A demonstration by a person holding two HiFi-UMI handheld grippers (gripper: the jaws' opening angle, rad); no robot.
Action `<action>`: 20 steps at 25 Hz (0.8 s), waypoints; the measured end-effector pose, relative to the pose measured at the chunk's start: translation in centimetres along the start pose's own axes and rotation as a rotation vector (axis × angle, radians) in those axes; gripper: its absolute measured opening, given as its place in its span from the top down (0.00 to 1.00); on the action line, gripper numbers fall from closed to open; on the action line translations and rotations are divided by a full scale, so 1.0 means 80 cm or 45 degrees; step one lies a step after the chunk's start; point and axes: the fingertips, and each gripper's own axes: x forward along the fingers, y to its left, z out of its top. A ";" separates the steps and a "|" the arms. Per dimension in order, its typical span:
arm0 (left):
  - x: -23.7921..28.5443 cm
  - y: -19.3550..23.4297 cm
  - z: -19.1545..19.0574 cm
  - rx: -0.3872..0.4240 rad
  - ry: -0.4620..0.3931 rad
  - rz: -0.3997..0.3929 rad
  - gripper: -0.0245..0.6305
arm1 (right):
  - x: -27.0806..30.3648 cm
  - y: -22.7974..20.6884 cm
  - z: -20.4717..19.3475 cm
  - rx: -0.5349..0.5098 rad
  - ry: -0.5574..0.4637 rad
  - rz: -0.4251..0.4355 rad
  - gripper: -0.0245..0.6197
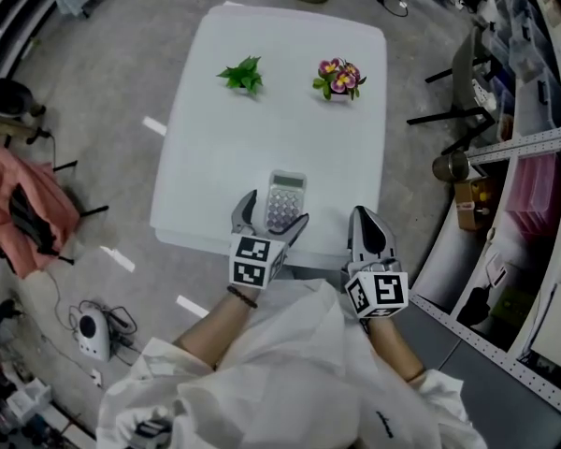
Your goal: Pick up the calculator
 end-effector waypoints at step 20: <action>0.064 0.002 -0.068 -0.015 0.156 0.288 0.21 | 0.052 -0.042 -0.083 0.038 0.217 0.164 0.93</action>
